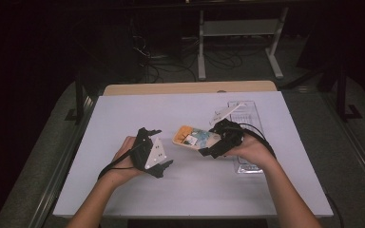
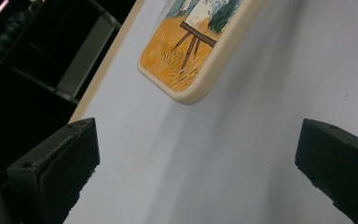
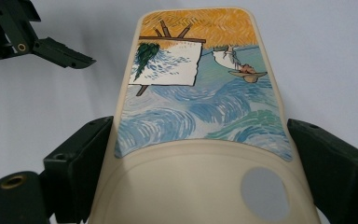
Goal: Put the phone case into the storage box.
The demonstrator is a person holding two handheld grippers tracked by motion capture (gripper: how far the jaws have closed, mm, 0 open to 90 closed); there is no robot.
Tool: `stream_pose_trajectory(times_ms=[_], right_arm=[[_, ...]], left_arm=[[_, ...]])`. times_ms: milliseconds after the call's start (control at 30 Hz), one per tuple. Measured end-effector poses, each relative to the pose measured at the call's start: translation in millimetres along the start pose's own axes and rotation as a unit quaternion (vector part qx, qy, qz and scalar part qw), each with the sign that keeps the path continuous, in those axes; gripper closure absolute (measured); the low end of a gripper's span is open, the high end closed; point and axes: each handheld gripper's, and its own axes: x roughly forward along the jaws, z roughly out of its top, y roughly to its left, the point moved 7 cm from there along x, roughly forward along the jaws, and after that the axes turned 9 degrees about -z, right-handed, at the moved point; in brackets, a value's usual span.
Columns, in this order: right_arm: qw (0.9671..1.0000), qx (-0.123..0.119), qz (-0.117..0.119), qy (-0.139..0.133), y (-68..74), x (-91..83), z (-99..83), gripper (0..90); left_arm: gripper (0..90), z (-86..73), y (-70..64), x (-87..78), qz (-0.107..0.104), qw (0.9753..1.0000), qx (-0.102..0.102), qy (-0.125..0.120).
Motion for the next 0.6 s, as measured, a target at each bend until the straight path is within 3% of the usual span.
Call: stream_pose_trajectory(times_ms=[300, 600], right_arm=[[1.0000, -0.001, -0.002, -0.002, -0.3, -0.2, 0.4, 10.1], [1.0000, 0.002, -0.002, -0.004, -0.1, -0.1, 1.0, 10.1]], left_arm=[[0.0, 1.2, -1.2, 2.4, 0.030, 0.9991, 0.029, -0.001], [0.0, 3.1, -1.3, 2.3, 0.075, 0.9943, 0.076, 0.007]])
